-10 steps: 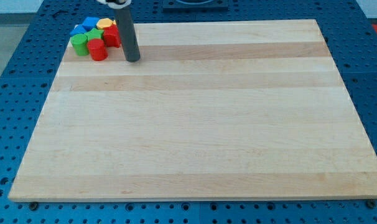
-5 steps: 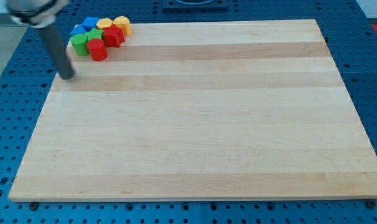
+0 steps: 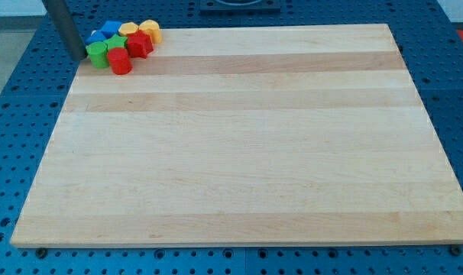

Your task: Move your arm to the top left

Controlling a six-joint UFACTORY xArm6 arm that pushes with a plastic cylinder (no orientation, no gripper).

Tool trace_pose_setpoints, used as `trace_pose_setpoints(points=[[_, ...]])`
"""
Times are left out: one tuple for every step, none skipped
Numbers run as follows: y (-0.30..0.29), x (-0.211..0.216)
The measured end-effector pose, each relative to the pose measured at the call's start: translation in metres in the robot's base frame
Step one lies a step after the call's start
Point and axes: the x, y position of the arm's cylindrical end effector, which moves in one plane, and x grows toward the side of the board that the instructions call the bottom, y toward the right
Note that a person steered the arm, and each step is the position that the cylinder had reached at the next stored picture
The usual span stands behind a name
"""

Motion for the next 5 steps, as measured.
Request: trace_pose_setpoints(points=[[0.0,-0.006],[0.001,-0.041],[0.0,-0.072],[0.0,-0.069],[0.011,-0.068]])
